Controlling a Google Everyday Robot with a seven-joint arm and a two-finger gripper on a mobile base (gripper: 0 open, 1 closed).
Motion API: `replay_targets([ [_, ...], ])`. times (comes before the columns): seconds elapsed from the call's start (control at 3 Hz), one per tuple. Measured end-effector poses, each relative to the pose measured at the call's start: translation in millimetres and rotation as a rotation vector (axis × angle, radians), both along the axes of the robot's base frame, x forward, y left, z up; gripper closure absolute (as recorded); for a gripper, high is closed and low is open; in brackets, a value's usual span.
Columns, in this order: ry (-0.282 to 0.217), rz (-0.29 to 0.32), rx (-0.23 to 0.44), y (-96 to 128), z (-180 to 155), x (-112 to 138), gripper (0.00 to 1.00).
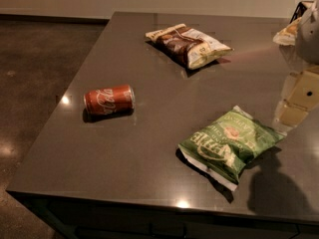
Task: Place coke can upright
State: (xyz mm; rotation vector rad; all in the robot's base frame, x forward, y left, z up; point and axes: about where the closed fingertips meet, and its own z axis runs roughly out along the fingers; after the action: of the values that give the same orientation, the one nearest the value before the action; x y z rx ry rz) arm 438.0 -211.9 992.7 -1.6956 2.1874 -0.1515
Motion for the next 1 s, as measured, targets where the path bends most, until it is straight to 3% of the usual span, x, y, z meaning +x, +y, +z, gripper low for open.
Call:
replay_targets([
  [0.33,0.001,0.011,0.013,3,2,3,0.00],
  [1.0,-0.011,0.144,0.036,63,-10,56,0.00],
])
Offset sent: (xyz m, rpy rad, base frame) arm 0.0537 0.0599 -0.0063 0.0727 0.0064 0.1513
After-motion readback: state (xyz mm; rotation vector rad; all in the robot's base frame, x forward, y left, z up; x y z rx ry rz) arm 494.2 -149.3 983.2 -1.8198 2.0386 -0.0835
